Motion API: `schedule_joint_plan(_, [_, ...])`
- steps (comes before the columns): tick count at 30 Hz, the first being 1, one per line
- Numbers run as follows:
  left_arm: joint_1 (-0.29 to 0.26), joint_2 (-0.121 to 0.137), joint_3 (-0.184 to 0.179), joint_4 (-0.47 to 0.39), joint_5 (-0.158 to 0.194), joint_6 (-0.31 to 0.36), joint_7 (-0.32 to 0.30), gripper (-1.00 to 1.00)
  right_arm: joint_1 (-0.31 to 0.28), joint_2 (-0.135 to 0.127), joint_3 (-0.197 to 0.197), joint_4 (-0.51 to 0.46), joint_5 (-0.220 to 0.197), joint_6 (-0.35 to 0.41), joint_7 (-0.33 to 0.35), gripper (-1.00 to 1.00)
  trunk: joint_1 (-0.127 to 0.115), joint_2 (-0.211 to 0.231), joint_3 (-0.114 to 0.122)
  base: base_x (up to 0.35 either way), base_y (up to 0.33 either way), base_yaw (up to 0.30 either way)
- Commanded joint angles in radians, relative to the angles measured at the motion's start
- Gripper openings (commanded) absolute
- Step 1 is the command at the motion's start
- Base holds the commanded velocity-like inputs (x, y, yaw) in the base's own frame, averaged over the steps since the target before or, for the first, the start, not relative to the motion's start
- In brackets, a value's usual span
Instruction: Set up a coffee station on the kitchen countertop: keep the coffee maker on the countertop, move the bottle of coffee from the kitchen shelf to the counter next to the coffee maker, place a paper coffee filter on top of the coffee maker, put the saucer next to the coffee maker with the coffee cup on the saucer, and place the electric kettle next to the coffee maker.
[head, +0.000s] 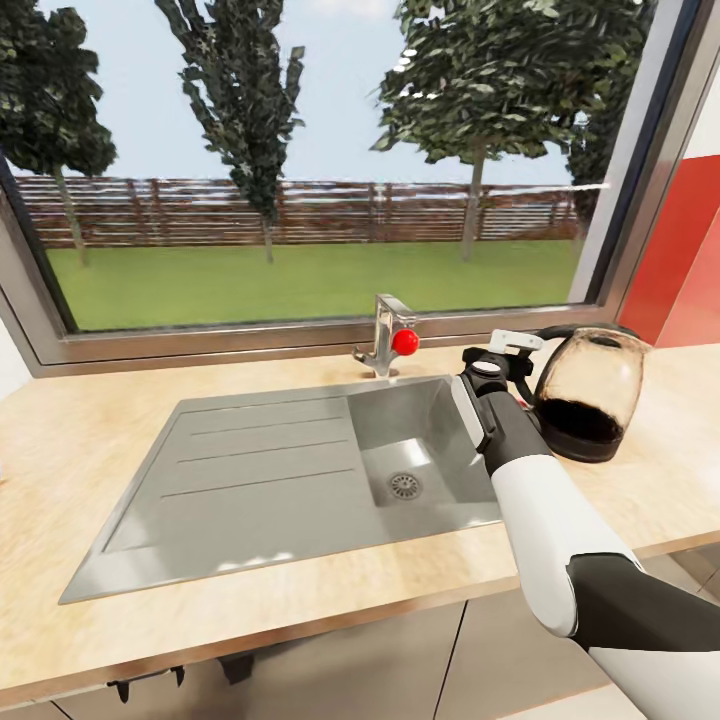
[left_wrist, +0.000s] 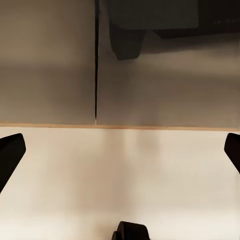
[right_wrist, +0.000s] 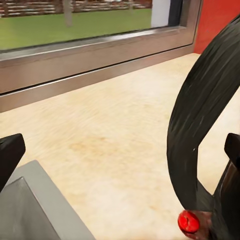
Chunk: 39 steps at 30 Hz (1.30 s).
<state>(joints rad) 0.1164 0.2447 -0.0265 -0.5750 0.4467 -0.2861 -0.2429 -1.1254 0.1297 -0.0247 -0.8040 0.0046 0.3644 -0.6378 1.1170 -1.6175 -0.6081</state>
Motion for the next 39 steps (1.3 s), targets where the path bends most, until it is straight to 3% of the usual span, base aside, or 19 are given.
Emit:
schedule_joint_plan(1, [0.0, 0.001, -0.003, -0.001, 0.01, -0.001, -0.004, 1.0, -0.001, 0.001, -0.001, -0.001, 0.001, 0.007, -0.002, 1.0, 0.0, 0.0, -0.001, 0.009, 0.0, 0.0])
schedule_joint_plan(39, [0.0, 0.001, -0.003, 0.0, 0.01, -0.001, -0.004, 1.0, -0.001, -0.009, -0.001, -0.001, 0.0, 0.005, -0.002, 1.0, 0.0, 0.0, -0.001, 0.014, 0.0, 0.0])
